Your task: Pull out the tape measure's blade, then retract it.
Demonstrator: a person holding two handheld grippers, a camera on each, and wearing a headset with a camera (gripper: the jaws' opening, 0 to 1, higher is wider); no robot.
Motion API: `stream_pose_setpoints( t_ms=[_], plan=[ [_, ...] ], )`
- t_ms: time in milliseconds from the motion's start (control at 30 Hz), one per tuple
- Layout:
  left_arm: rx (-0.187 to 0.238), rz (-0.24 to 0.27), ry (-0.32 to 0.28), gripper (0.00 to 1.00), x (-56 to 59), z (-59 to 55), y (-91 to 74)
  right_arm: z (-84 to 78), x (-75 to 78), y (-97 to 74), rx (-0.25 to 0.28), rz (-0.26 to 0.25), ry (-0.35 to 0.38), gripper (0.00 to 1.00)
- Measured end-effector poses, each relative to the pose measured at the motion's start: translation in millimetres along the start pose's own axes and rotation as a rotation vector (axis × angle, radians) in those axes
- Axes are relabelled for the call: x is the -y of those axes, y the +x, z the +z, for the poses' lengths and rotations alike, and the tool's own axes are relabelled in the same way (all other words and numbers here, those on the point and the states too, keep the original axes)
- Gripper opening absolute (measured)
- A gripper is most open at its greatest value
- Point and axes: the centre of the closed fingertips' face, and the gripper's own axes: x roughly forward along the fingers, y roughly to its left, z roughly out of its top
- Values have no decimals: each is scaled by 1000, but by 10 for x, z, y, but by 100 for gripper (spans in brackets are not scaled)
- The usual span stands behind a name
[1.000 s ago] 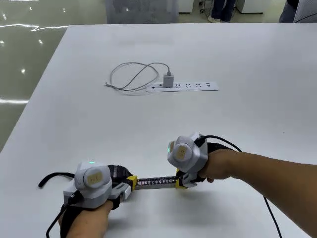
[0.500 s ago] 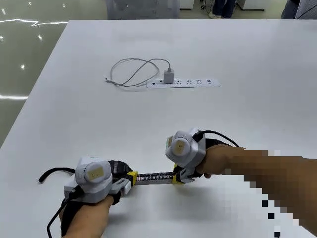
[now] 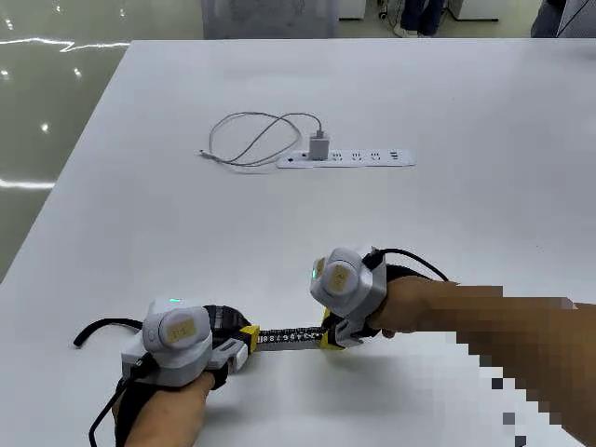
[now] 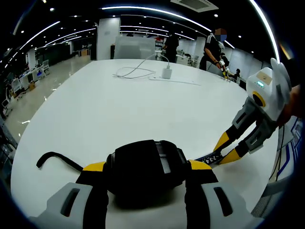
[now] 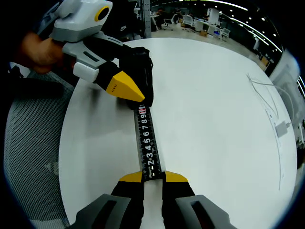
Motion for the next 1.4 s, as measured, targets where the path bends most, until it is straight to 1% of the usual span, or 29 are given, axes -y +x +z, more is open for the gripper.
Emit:
stream_pose_setpoints(
  t_ms=[167,267,400,633,767,867,933,1067,1400],
  plan=[
    [-1,0,0,62,-1,0,3,21,7,13,5,4,4,9],
    [0,-1,-1,62,-1,0,5,34,6,25,7,-1,0,9],
    [0,-2,-1,62,-1,-1,3,57,7,35,23,-4,7,9],
    [-5,-2,-4,62,-1,0,5,86,8,47,37,-7,16,9],
    [2,-3,-6,62,-3,5,6,105,8,47,50,-2,33,9],
    [2,-6,-9,62,-3,5,4,121,10,53,56,-1,23,9],
    [5,-7,-15,61,-3,7,3,133,8,54,61,-1,33,9],
    [14,-18,-23,61,-9,8,-3,156,16,64,73,-4,39,9],
    [10,-21,-21,61,-3,6,1,185,4,74,97,-21,42,9]
  ],
)
